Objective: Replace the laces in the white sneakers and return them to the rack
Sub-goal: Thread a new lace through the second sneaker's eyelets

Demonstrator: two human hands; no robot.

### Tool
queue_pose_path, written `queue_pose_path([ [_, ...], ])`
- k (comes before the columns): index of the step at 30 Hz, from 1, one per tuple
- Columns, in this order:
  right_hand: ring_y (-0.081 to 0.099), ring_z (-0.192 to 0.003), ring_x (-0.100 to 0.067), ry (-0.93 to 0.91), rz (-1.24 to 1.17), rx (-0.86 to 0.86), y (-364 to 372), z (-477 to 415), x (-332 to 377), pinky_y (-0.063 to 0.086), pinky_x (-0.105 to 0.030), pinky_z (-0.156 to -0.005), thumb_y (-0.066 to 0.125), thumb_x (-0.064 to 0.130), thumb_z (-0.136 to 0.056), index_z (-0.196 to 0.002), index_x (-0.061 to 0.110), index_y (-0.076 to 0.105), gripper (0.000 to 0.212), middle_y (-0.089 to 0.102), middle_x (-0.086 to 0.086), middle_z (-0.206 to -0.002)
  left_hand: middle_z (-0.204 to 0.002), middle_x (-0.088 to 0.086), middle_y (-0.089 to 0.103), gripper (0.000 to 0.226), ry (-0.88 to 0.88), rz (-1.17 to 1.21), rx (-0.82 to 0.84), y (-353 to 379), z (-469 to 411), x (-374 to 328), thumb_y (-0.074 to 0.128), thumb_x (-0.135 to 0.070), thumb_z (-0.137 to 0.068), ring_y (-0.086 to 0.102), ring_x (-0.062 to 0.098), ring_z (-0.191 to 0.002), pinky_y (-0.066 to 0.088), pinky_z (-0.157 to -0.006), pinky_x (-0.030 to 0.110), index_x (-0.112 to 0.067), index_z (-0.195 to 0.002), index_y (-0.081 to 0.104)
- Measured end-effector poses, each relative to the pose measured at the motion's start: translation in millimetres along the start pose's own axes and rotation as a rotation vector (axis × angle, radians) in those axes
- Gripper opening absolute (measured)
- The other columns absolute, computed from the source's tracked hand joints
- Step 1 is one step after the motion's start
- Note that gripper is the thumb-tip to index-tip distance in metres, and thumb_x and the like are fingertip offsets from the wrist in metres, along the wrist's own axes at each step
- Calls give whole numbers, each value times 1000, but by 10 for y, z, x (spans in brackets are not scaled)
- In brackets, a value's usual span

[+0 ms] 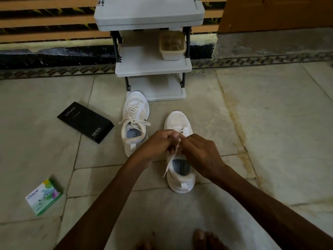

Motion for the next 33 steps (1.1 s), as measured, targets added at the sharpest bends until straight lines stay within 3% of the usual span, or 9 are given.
queue_pose_path([
  [4, 58, -73, -18, 79, -54, -27, -17, -13, -36, 47, -25, -66, 59, 14, -93, -104, 14, 54, 13, 67, -7, -84, -72, 8, 66, 20, -49, 72, 56, -13, -35, 13, 54, -17, -97, 55, 7, -54, 43, -53, 17, -7, -88, 68],
  [7, 60, -69, -19, 120, -37, -47, -82, -28, -25, 48, -26, -65, 64, 12, -88, -88, 13, 64, 1, 68, -5, -80, -74, 9, 72, 16, -15, -34, -76, -46, -94, 35, 63, -20, -92, 65, 20, -64, 53, -68, 30, -13, -81, 72],
  [9, 62, -72, -20, 202, -48, -66, -133, -42, -43, 52, -30, -63, 65, 11, -84, -83, 13, 69, 4, 69, -3, -81, -80, 4, 73, 13, 82, -263, -199, -55, -82, -25, 67, -24, -88, 67, 20, -75, 54, -76, 32, -17, -79, 72],
  [14, 64, -76, -9, 527, -270, -185, -253, 197, -124, 53, -25, -68, 73, -8, -70, -82, 14, 73, 25, 70, 4, -82, -88, 6, 65, 17, 159, -725, -466, -204, 2, -38, 64, -29, -89, 61, 23, -84, 39, -69, 31, -14, -80, 61],
  [18, 62, -71, -2, 645, -243, -20, -210, 375, -64, 52, -18, -66, 74, -6, -69, -83, 19, 75, 30, 72, 7, -80, -101, 8, 63, 24, 91, -856, -521, -165, 8, 45, 61, -33, -91, 63, 27, -93, 36, -68, 31, -10, -97, 62],
  [22, 63, -71, 0, 755, -289, 136, -171, 206, -106, 50, -12, -66, 77, 12, -79, -90, 24, 76, 17, 73, 11, -84, -84, 2, 67, 14, 87, -567, -532, -202, 5, 53, 65, -27, -90, 64, 22, -83, 43, -66, 29, -14, -86, 64],
  [25, 70, -73, -10, 956, -622, 54, -207, 148, -168, 57, -20, -70, 73, 15, -84, -89, 21, 76, 9, 74, 6, -78, -68, -4, 66, 6, 93, -219, -462, -255, -9, 51, 69, -19, -87, 62, 11, -63, 46, -58, 21, -18, -81, 70],
  [29, 69, -77, -16, 1192, -1011, -34, -142, 102, -161, 57, -23, -67, 65, 7, -88, -90, 10, 75, 10, 75, -9, -87, -71, 8, 70, 8, 101, 139, -293, -205, 31, -22, 67, -6, -87, 61, 10, -57, 50, -58, 21, -10, -86, 74],
  [33, 53, -59, -11, 1290, -1054, 11, 0, 56, -144, 42, -25, -56, 57, 25, -96, -92, 7, 73, 24, 64, -6, -68, -67, 11, 67, 6, 103, 129, -332, -198, 46, -75, 67, -7, -87, 58, 14, -55, 47, -52, 20, -5, -85, 72],
])
Point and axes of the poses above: each hand's wrist, its own z-axis away from the middle knuckle, its own y-axis out of the palm, x = y × z, the point moved 4 cm from there along -z, towards the middle knuckle
